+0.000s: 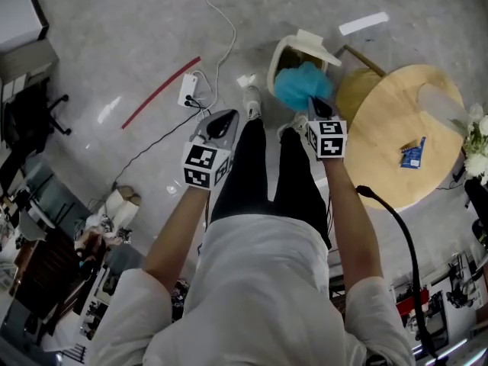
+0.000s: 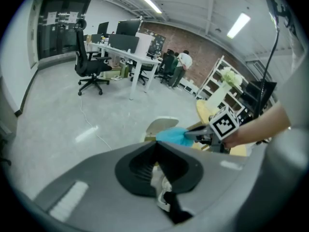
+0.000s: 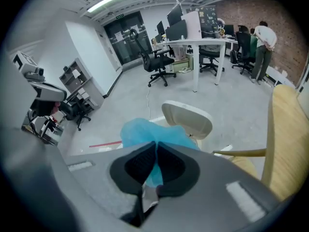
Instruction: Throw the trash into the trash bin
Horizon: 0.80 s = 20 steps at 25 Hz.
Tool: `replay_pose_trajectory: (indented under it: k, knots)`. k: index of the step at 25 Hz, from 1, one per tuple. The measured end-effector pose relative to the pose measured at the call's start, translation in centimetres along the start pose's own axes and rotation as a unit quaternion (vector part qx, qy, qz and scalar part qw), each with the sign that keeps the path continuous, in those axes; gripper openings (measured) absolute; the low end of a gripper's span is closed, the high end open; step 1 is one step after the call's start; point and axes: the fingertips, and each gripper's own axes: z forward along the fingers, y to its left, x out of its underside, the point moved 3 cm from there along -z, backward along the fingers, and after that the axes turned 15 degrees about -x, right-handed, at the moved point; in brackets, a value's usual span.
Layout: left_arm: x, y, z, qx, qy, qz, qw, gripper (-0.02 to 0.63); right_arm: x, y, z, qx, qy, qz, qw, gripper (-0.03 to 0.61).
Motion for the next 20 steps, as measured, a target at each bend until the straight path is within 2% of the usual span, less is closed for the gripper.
replay_pose_trajectory:
  k: [7,20]
  knots:
    - [1.0,0.9,2.4,-0.004,0.002,0.001,1.0,0.003,1.5,-1.5,2.6,0.005,0.001,0.022,1.0,0.003]
    - [6.1,0.6,5.4,0.002,0.025,-0.002,0.9997,0.003,5.3,-4.3,7.7,0.004,-0.002,0.05,0.999,0.004]
